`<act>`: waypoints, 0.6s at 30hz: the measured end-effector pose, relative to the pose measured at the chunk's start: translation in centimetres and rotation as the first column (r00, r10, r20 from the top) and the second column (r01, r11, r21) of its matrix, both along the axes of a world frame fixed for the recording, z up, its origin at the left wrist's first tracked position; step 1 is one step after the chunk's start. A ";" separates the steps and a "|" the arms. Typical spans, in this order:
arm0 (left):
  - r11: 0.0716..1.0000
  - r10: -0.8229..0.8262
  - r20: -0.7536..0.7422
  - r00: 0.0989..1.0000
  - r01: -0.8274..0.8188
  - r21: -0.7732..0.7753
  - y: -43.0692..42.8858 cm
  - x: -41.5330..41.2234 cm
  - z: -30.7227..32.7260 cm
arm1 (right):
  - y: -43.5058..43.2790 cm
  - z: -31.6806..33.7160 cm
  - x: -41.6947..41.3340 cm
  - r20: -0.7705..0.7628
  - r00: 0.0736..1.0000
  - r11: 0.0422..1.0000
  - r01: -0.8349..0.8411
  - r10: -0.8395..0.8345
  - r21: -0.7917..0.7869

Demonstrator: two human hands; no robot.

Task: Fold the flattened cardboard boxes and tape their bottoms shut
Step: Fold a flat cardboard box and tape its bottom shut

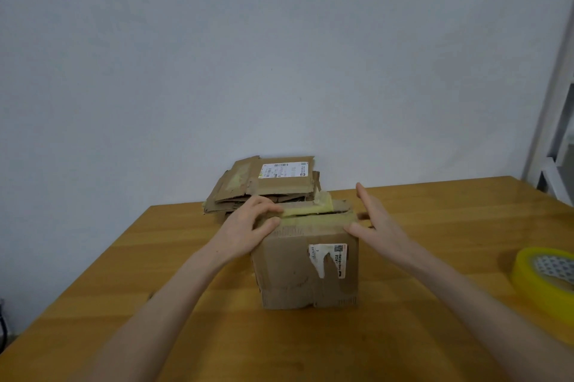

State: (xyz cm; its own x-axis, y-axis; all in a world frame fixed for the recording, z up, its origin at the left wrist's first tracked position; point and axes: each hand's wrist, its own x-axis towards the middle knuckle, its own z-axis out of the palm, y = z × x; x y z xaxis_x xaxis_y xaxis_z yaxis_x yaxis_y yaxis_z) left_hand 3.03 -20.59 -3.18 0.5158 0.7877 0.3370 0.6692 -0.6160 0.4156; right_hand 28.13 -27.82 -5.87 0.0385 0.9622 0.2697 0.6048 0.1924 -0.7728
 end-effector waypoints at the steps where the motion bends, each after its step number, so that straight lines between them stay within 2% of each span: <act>1: 1.000 -0.011 -0.004 1.000 0.011 -0.014 -0.2 -0.1 -0.4 | 0.1 0.2 0.0 0.064 0.998 1.000 -0.001 0.000 0.022; 5: 0.997 -0.047 0.010 0.999 0.047 -0.065 -0.5 -0.4 -1.7 | 0.5 0.3 -0.3 0.381 0.924 0.997 -0.050 0.025 0.056; 10: 0.997 -0.045 -0.046 0.998 0.042 -0.063 -0.3 -0.4 -2.3 | 1.1 -0.9 -0.6 0.527 0.850 0.998 -0.019 -0.013 0.055; 14: 0.999 -0.015 -0.112 0.994 0.011 -0.035 -0.2 -0.2 -2.2 | 0.8 -0.4 -0.9 0.561 0.828 0.999 -0.012 -0.019 0.051; 18: 0.996 0.000 -0.326 0.945 0.030 0.087 -0.6 0.2 -1.6 | 1.2 1.1 -1.7 0.367 0.927 0.996 0.061 -0.079 0.060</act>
State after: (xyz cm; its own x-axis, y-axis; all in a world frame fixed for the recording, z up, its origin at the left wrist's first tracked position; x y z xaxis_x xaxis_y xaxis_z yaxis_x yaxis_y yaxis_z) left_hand 3.20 -21.19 -4.82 0.6208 0.7532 0.2176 0.7491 -0.6517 0.1188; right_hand 26.43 -26.58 -4.75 -0.0056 0.9467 0.3220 0.8586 0.1696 -0.4838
